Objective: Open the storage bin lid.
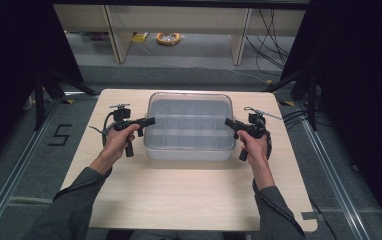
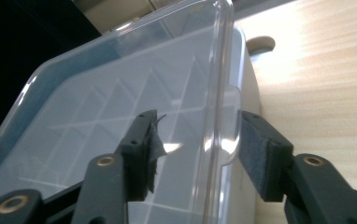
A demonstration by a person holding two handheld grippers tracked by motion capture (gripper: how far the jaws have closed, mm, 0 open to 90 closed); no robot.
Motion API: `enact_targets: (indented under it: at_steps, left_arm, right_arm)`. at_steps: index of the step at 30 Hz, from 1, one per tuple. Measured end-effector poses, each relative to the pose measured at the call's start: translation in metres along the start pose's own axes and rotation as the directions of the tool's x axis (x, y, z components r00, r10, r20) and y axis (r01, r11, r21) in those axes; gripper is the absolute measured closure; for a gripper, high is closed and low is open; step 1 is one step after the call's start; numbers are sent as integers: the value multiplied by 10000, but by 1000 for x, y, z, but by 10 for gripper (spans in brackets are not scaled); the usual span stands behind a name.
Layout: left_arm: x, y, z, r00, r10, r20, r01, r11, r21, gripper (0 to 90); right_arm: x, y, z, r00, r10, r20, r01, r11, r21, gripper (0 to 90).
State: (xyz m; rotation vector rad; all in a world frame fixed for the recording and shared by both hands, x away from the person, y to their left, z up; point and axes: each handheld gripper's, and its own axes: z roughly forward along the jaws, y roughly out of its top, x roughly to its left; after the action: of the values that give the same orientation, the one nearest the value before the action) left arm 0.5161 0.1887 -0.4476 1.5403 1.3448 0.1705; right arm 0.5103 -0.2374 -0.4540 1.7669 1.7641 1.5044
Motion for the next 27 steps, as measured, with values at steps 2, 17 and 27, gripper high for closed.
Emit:
enact_targets:
  at_steps: [2, 17, 27]
  left_arm:
    - [-1, 2, -2, 10000, 60, 18, -60, 9999, -122, 491]
    - [-13, 1, -17, 9994, 286, 169, -282, 9993, -254, 517]
    - [-25, -3, -40, 9984, 369, 439, -344, 9979, -548, 532]
  right_arm:
    - [3, 1, -4, 9971, 687, -329, -689, 9976, -36, 541]
    - [14, 5, -23, 9961, 817, -341, -833, 9954, -475, 570]
    - [24, 5, -50, 9941, 776, -752, -856, 9902, -1100, 609]
